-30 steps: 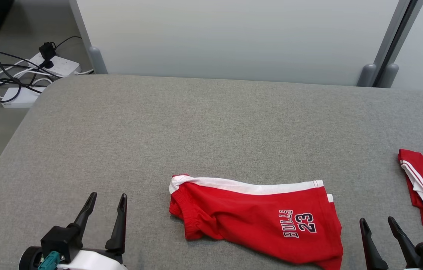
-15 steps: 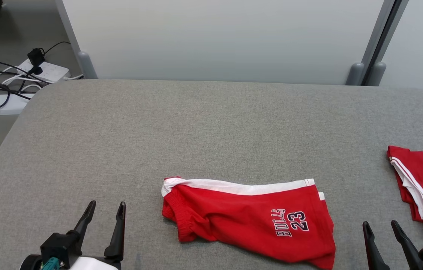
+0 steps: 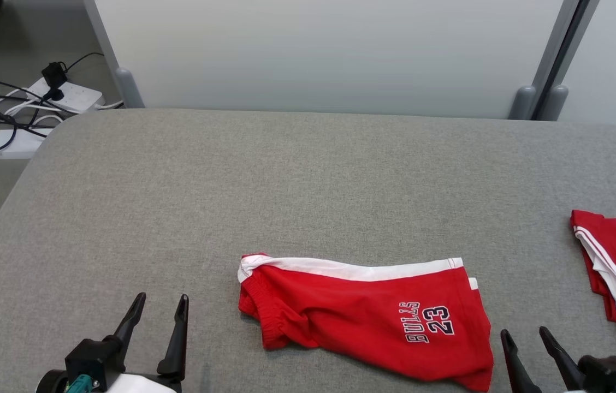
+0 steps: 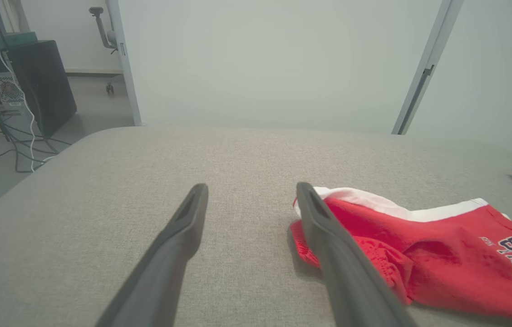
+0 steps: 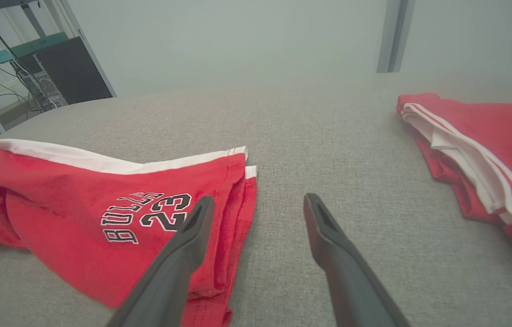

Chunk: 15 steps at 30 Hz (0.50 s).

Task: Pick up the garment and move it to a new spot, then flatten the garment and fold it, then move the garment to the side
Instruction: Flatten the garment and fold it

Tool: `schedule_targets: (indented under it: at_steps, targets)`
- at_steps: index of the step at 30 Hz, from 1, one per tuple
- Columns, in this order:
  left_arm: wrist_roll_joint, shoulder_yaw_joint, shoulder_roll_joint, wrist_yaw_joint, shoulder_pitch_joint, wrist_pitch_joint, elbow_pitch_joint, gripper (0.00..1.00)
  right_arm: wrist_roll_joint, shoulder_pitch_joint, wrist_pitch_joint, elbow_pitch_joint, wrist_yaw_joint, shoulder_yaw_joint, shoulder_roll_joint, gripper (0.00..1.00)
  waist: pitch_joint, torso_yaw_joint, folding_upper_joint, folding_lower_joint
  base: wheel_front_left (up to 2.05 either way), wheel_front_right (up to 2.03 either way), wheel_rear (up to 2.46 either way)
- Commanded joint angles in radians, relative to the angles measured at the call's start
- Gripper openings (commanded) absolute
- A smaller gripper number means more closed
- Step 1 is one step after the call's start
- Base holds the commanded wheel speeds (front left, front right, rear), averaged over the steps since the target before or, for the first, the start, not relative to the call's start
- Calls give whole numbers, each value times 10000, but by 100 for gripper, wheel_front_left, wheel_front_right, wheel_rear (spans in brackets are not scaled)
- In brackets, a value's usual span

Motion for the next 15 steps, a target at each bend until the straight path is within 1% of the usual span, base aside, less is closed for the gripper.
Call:
schedule_targets:
  at_steps: [1,7,12,15]
  targets:
    - [106,329,127,-108,-564,-86,-185,100,193,-659,-11,-14,-2,416,-327,100,109,103,0,0,0,0,0]
    - [169,72,-143,-292,-1062,-84,-71,100,1404,-1995,564,1554,-2,1715,-883,100,590,592,0,0,0,0,0]
    - [205,-69,-416,-426,-1382,-86,108,100,2496,-2647,983,2675,-2,2196,-1014,100,876,989,0,0,0,0,0]
    - [218,-58,-515,-501,-1498,-88,240,100,3078,-2840,1206,3029,-2,2499,-1012,100,947,1100,0,0,0,0,0]
